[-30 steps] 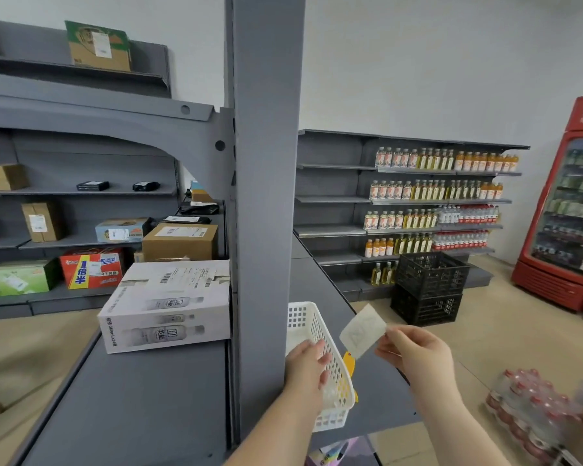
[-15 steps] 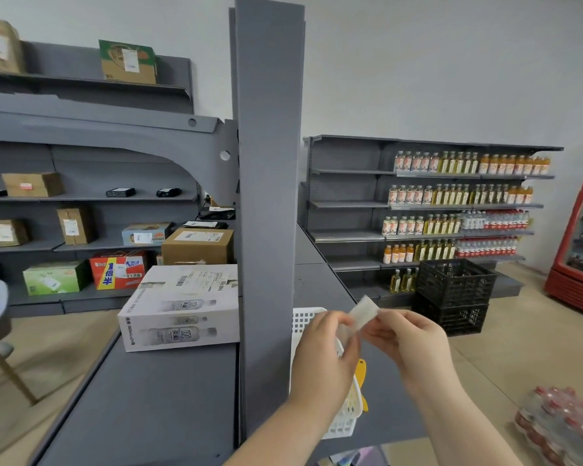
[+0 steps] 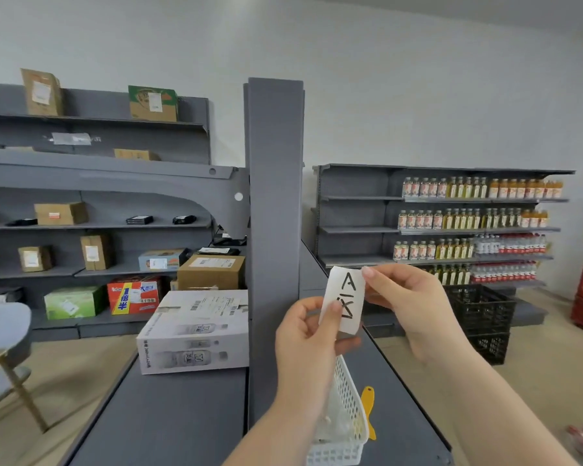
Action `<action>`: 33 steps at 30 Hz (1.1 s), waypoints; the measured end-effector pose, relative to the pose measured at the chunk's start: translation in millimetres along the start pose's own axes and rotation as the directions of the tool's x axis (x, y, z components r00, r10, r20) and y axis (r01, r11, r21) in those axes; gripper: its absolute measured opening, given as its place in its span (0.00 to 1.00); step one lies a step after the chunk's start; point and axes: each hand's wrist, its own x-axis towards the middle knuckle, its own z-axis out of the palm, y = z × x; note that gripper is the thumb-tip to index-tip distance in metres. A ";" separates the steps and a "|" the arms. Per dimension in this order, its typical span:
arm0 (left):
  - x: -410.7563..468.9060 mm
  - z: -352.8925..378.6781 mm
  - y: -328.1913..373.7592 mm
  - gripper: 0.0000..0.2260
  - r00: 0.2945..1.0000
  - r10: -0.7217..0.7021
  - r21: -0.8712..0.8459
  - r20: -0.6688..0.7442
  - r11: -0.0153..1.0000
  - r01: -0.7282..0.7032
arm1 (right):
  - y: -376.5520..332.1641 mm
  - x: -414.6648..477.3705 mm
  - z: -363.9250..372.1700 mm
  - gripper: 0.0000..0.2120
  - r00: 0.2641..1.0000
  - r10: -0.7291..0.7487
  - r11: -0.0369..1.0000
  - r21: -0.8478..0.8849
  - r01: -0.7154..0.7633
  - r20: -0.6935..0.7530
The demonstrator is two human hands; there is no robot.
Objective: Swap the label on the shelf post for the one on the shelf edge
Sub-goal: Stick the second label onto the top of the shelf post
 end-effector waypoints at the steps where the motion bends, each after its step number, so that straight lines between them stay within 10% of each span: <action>1: -1.3 0.1 3.2 0.05 1.000 -0.002 -0.015 -0.003 1.000 0.002 | -2.5 -0.2 1.1 0.04 1.000 -0.020 1.000 -0.009 0.020 0.003; 11: 10.9 -21.1 46.5 0.07 0.985 0.172 0.226 0.003 0.960 -0.168 | -59.6 14.1 26.3 0.06 0.934 -0.340 0.924 -0.143 0.353 0.108; 19: 35.3 -30.2 100.3 0.11 0.912 0.399 0.655 0.090 0.666 -0.356 | -97.6 41.2 51.5 0.05 0.793 -0.590 0.752 -0.257 0.608 0.149; 33: 51.5 -31.7 123.2 0.15 0.872 0.488 0.714 0.043 0.595 -0.368 | -100.9 71.9 66.8 0.05 0.447 -0.887 0.350 -0.465 0.813 0.114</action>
